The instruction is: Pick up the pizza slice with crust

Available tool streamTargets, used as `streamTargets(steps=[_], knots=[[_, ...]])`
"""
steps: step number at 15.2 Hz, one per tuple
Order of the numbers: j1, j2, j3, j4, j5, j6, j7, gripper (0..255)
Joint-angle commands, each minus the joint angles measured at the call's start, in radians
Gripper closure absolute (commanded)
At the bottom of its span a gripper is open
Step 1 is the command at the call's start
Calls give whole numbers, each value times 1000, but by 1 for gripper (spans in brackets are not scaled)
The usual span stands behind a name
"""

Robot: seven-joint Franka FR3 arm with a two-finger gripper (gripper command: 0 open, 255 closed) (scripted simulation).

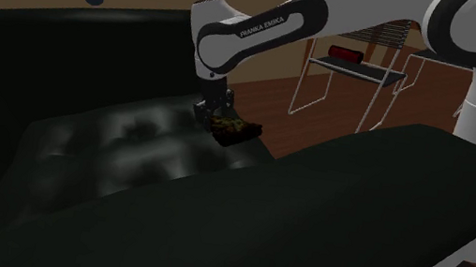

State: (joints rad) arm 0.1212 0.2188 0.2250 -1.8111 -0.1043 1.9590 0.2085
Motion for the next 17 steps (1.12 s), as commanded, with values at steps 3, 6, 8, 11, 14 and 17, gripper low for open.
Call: streamTargets(steps=[3,6,8,11,14,17], knots=[[0,-6,1,14,3,-24,-4,255],[0,-16,2,42,7,-61,-8,255],[0,-22,2,61,9,-86,-10,255],[0,-29,3,92,12,-124,-13,255],[0,-35,4,125,14,-162,-16,255],[0,-37,4,150,15,-190,-18,255]])
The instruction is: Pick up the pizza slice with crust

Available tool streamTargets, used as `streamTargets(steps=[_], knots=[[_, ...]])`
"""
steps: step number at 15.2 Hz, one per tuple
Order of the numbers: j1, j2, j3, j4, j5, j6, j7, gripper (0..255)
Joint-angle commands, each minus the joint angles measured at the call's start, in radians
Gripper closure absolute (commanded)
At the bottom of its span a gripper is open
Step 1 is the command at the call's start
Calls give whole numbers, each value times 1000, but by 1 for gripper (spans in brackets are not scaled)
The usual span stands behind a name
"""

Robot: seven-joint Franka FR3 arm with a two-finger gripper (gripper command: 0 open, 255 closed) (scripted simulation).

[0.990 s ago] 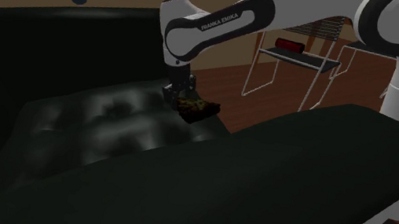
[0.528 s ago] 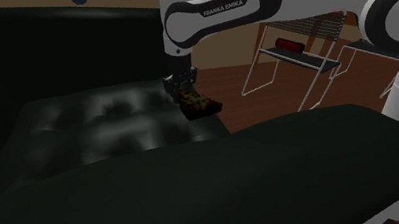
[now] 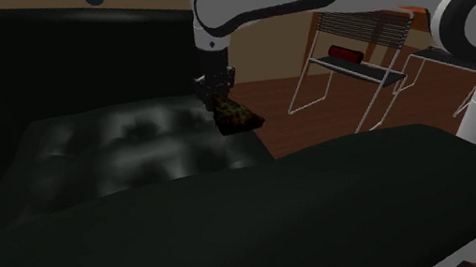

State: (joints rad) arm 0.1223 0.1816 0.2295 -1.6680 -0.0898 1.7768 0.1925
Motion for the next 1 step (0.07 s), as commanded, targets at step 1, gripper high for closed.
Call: streamTargets(steps=[1], knots=[[-1,0,0,7,0,-8,-2,255]])
